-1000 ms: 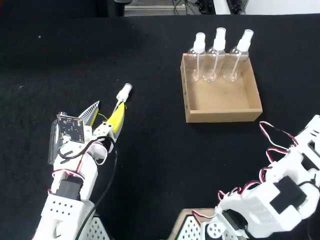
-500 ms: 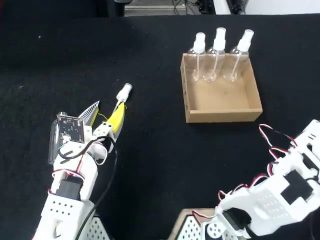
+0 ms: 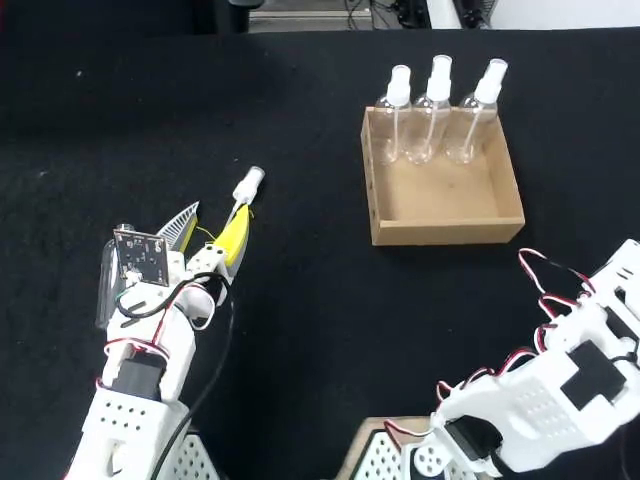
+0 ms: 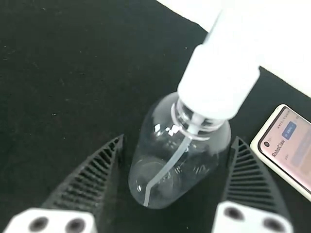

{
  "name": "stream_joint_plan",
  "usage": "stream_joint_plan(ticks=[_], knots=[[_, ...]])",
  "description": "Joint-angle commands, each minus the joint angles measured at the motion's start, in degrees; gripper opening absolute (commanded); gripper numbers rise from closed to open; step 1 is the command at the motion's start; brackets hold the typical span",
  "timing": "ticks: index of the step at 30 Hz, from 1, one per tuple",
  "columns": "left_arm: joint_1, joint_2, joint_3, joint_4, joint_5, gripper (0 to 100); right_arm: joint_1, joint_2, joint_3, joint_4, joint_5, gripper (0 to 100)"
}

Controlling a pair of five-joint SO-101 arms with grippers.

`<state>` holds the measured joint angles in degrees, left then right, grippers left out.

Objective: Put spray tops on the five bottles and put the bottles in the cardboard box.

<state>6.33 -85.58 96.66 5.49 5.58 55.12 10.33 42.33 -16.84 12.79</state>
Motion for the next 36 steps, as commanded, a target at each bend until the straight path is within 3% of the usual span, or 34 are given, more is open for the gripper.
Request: stream_joint_plan(ticks=[1,36], knots=[[-0.04,-0.09,1.19,0.26,-0.35,23,1.14,-4.44,-3.38,-1.23,-0.35,28.6],[-0.04,-0.09,1.19,0.26,-0.35,23,0.0,-4.35,-5.93,-1.76,-0.35,28.6]])
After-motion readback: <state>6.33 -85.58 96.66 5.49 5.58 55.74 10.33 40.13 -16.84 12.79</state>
